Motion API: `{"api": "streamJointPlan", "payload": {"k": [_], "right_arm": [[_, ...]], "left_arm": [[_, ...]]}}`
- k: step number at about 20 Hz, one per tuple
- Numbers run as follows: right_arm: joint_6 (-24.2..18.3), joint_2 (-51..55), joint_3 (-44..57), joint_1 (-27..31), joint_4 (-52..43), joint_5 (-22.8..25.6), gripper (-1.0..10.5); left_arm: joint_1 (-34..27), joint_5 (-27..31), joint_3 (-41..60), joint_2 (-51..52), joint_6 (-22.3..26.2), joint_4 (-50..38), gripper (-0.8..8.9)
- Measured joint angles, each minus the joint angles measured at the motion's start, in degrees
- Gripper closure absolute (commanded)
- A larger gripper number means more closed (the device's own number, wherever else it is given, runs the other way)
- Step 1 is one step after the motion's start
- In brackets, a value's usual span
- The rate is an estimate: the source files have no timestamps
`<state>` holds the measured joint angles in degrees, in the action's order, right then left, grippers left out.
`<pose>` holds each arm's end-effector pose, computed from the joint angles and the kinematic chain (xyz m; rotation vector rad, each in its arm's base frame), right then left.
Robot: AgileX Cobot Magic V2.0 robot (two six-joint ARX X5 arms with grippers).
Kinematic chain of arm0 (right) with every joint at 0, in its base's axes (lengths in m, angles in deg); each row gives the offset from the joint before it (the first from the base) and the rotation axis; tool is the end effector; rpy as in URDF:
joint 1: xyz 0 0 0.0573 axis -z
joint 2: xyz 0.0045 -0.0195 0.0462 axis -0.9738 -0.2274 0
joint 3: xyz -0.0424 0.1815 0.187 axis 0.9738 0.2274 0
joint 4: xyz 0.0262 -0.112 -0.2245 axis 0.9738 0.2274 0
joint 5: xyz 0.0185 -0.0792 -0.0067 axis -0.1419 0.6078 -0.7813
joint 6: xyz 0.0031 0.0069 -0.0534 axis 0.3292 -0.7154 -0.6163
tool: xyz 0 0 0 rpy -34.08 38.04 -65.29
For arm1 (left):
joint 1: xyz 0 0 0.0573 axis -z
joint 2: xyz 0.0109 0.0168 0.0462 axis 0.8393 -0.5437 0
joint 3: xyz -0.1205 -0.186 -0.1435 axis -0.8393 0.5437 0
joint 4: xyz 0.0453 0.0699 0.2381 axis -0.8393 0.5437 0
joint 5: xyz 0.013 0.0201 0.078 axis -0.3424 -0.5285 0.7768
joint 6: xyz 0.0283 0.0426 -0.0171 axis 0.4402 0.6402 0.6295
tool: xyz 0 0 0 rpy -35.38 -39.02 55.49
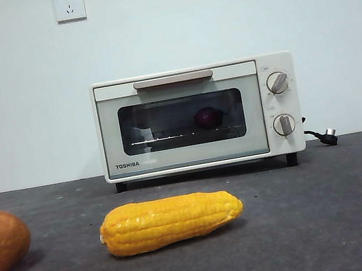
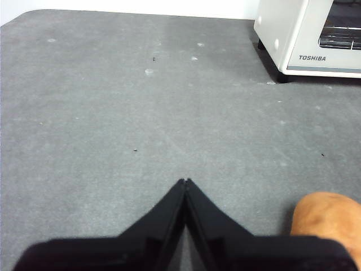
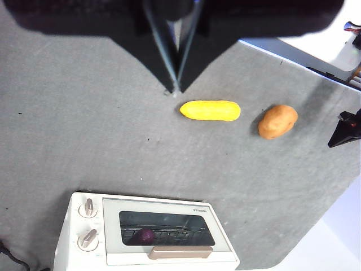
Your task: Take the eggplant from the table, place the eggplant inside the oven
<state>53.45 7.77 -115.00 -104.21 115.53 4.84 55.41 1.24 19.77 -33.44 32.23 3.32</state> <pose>0.0160 0.0107 0.4315 0.0911 0.5970 0.4767 0.0888 0.0026 0.1527 -0.0761 0.3042 0.0399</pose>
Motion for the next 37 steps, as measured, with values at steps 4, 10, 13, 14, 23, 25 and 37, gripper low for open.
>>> {"api": "streamJointPlan", "payload": {"k": [4, 10, 13, 14, 23, 25, 37], "right_arm": [[-0.48, 0.0, 0.0, 0.0, 0.0, 0.5, 9.5], [-8.02, 0.0, 0.02, 4.68, -3.89, 10.45, 9.5], [-9.64, 0.0, 0.02, 11.02, -9.22, 10.4, 9.5], [-10.29, 0.0, 0.02, 12.76, -10.19, 10.25, 9.5], [-12.04, 6.82, 7.56, 27.8, -24.04, 3.8, 9.5], [-12.07, 9.6, 12.0, 28.74, -27.08, 3.78, 9.5], [-11.47, 26.01, 50.49, 28.92, -48.76, 3.78, 9.5]], "left_arm": [[0.0, 0.0, 0.0, 0.0, 0.0, 0.0, 8.14], [0.0, 0.0, 0.0, 0.0, 0.0, 0.0, 8.14], [0.0, 0.0, 0.0, 0.0, 0.0, 0.0, 8.14], [0.0, 0.0, 0.0, 0.0, 0.0, 0.0, 8.14], [0.0, 0.0, 0.0, 0.0, 0.0, 0.0, 8.14], [0.0, 0.0, 0.0, 0.0, -0.02, 0.0, 8.14], [0.0, 0.0, 0.0, 0.0, 0.0, 0.0, 8.14]]}}
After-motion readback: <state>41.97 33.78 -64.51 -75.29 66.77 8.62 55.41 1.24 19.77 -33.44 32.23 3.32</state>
